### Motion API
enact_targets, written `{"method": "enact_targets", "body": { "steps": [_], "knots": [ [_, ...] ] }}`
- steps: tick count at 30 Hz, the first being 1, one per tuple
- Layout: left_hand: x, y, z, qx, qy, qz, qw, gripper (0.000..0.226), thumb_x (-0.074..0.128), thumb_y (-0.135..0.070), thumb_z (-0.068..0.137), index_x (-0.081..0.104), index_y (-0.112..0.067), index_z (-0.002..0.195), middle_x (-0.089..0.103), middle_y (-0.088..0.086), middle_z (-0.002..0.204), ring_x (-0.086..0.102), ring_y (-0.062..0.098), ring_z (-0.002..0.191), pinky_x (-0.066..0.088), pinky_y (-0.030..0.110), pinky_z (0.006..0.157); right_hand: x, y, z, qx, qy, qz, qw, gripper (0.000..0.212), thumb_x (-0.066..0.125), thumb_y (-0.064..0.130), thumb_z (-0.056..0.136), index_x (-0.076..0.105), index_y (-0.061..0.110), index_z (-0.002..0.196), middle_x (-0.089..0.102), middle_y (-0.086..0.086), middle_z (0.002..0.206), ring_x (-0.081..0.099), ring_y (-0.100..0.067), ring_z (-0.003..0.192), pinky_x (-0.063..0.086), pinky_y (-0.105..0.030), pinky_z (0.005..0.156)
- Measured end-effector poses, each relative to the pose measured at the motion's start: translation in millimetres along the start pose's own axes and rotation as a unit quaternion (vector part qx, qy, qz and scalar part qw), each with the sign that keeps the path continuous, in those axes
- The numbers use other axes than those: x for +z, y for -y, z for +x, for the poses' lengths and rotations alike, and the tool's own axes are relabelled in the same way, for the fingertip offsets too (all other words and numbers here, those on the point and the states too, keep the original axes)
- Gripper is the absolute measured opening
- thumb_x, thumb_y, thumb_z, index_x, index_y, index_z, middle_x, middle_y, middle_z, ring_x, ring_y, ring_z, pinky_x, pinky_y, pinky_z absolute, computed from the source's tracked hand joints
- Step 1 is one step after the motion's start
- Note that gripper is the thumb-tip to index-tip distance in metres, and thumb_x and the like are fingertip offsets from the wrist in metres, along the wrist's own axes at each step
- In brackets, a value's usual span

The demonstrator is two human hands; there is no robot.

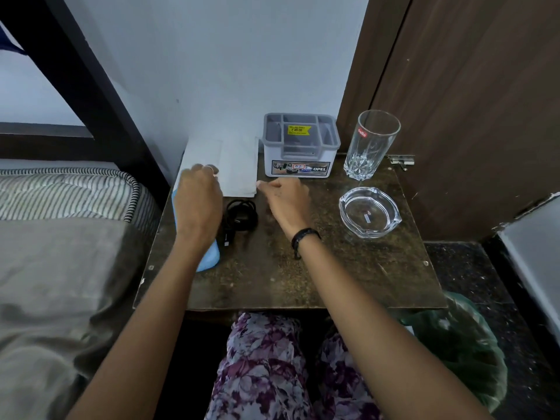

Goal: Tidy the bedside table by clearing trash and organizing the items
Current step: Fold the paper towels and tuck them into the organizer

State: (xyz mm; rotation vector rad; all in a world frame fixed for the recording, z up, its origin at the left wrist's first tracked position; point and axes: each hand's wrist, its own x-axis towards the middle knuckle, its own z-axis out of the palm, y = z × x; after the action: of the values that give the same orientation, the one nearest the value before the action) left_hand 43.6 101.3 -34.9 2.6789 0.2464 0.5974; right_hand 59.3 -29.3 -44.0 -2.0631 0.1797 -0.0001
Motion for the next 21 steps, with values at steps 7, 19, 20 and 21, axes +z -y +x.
{"method": "enact_targets", "body": {
  "steps": [7,19,20,21],
  "knots": [
    [20.4,38.9,58.6,-0.157,0.200,0.072,0.965,0.027,0.052,-0.006,0.087,0.051,0.013,0.107,0.053,0.033,0.120,0.050,0.050,0.111,0.044,0.048,0.088,34.9,18.6,17.5,-0.022,0.005,-0.130,0.991,0.025,0.061,0.022,0.088,0.062,-0.003,0.095,0.065,-0.023,0.106,0.061,-0.038,0.102,0.048,-0.035,0.073],
    [9.1,34.5,67.2,-0.259,0.148,-0.213,0.930,0.044,0.067,-0.009,0.075,0.045,0.001,0.112,0.053,0.020,0.120,0.053,0.035,0.108,0.050,0.046,0.089,49.6,19.4,31.8,0.152,0.039,0.158,0.975,0.015,0.070,0.009,0.073,0.065,0.004,0.086,0.067,-0.009,0.093,0.063,-0.027,0.087,0.056,-0.038,0.082],
    [3.7,29.9,66.6,-0.262,0.131,-0.250,0.923,0.045,0.065,-0.009,0.076,0.044,-0.001,0.115,0.052,0.016,0.116,0.053,0.031,0.104,0.051,0.045,0.087,45.2,21.3,29.2,0.152,0.039,0.197,0.968,0.004,0.068,0.007,0.074,0.064,0.008,0.076,0.066,-0.006,0.086,0.061,-0.024,0.083,0.056,-0.040,0.082],
    [-2.1,24.8,65.3,-0.259,0.124,-0.275,0.918,0.048,0.063,-0.009,0.077,0.042,-0.001,0.119,0.050,0.013,0.111,0.052,0.028,0.100,0.051,0.044,0.086,39.5,24.0,26.2,0.156,0.042,0.244,0.956,0.009,0.066,0.004,0.076,0.062,0.010,0.071,0.064,-0.005,0.082,0.060,-0.022,0.082,0.056,-0.038,0.080]
  ]
}}
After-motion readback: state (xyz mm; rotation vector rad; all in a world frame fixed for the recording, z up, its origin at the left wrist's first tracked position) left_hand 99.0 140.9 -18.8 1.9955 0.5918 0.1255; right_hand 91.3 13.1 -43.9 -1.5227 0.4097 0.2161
